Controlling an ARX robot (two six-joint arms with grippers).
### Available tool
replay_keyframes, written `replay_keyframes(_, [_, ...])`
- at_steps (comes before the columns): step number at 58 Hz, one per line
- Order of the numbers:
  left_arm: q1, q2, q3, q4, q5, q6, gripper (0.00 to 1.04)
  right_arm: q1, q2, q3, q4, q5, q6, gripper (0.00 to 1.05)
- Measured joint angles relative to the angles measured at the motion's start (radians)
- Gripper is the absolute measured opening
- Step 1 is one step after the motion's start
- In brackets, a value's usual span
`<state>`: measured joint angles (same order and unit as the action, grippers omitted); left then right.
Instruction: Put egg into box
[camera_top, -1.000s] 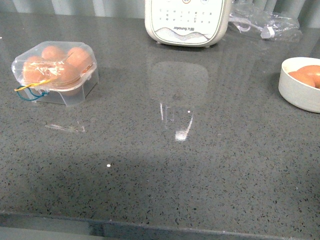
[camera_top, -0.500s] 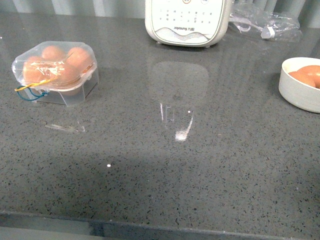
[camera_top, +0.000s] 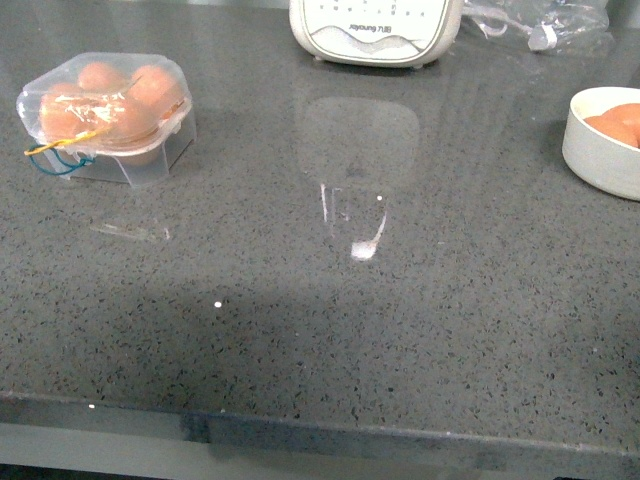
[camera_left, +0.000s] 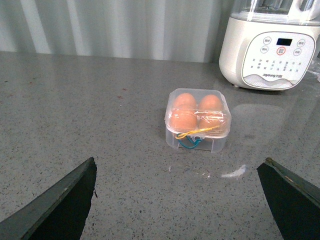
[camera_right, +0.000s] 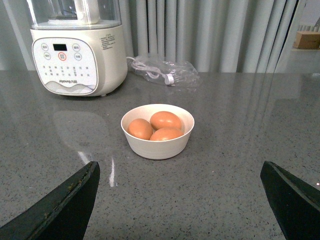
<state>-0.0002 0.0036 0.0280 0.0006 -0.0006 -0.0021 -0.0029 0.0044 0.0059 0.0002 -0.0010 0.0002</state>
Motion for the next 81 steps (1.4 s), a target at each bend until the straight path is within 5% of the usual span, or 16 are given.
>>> replay_keyframes(81, [0.0,0.0,0.0,0.0,0.0,0.0,0.98,0.0,0.0,0.0,0.0,0.0,0.0,0.97])
